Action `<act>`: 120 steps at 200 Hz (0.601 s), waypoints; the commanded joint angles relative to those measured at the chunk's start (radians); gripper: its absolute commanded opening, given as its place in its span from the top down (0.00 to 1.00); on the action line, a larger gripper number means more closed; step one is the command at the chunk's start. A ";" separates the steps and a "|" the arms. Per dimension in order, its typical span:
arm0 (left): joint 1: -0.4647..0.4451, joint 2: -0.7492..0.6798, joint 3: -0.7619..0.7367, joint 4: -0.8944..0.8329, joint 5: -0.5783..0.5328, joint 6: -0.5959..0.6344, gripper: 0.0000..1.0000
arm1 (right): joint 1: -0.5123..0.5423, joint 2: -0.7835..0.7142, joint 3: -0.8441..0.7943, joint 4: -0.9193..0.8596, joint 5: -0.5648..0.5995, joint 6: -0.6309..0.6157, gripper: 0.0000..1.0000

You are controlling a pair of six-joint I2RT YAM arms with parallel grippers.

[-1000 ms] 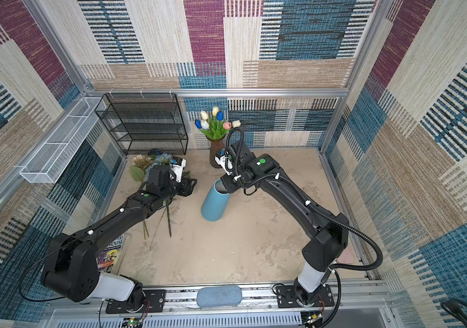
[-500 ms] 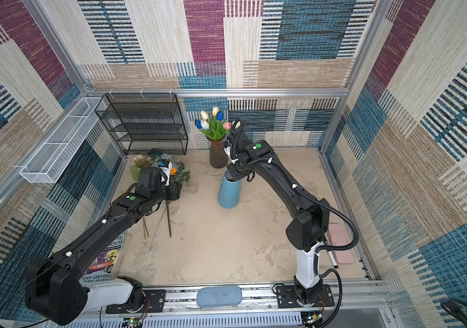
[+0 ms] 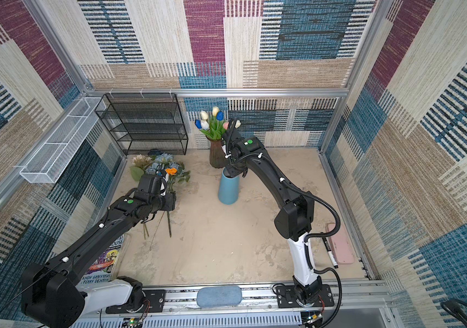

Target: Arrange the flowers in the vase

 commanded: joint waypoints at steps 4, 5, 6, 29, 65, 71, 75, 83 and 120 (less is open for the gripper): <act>0.002 0.013 0.008 -0.021 -0.012 -0.013 0.34 | 0.000 0.003 0.016 0.038 -0.012 0.006 0.71; 0.002 0.013 0.007 -0.021 -0.012 -0.013 0.34 | 0.000 0.004 0.016 0.039 -0.013 0.006 0.71; 0.001 0.013 0.006 -0.020 -0.012 -0.013 0.34 | 0.001 0.004 0.017 0.040 -0.014 0.006 0.70; 0.002 0.015 -0.007 0.010 -0.002 -0.015 0.34 | 0.000 0.016 0.033 0.065 -0.048 0.005 0.55; 0.002 0.024 0.018 -0.017 -0.003 -0.020 0.33 | 0.000 0.046 0.129 0.059 -0.081 0.007 0.42; 0.003 0.024 0.025 -0.031 -0.007 -0.020 0.33 | 0.000 0.041 0.138 0.059 -0.082 0.009 0.41; 0.005 0.026 0.033 -0.044 -0.010 -0.023 0.33 | 0.000 0.034 0.142 0.061 -0.080 0.012 0.40; 0.009 0.031 0.044 -0.068 -0.016 -0.030 0.31 | 0.000 0.018 0.143 0.069 -0.075 0.013 0.39; 0.075 0.100 0.059 -0.136 0.051 -0.047 0.30 | 0.000 -0.139 0.066 0.190 -0.061 0.007 0.21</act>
